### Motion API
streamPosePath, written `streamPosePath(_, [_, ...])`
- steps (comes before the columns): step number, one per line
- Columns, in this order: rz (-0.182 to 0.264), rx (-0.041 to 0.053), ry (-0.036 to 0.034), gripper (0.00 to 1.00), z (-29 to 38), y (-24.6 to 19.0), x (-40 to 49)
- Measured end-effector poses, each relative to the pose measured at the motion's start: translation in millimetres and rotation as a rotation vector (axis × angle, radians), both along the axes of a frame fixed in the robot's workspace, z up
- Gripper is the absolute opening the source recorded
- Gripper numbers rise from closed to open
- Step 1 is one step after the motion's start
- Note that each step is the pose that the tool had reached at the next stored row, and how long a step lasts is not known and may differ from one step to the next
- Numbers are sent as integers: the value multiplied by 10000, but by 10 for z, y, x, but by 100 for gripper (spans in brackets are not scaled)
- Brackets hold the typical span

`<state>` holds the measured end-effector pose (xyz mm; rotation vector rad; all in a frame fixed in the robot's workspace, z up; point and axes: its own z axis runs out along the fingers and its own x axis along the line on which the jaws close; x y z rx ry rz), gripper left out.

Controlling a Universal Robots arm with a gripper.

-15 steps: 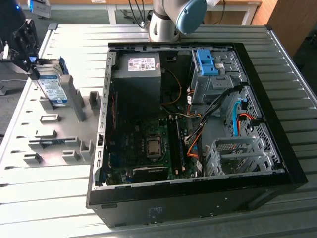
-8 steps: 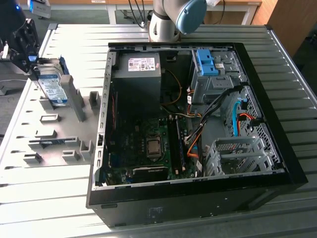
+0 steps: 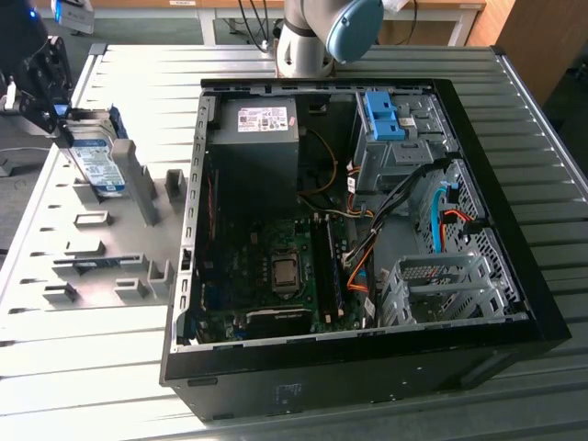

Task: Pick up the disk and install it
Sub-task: 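Pick up the disk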

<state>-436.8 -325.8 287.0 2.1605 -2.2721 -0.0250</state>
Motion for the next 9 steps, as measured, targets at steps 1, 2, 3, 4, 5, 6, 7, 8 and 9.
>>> streamPosePath(1, [-5,0,0,36,0,0,0])
streamPosePath(2, [-8,0,0,36,0,0,0])
streamPosePath(3, [-11,0,0,36,0,0,0])
streamPosePath(4, [-15,0,0,36,0,0,0])
streamPosePath(5, [-17,0,0,36,0,0,0])
streamPosePath(6, [-17,0,0,36,2,0,0])
streamPosePath(7, [-17,0,1,36,6,0,-1])
streamPosePath(8, [-18,-1,2,36,17,0,0])
streamPosePath(9, [-17,0,0,36,28,0,0])
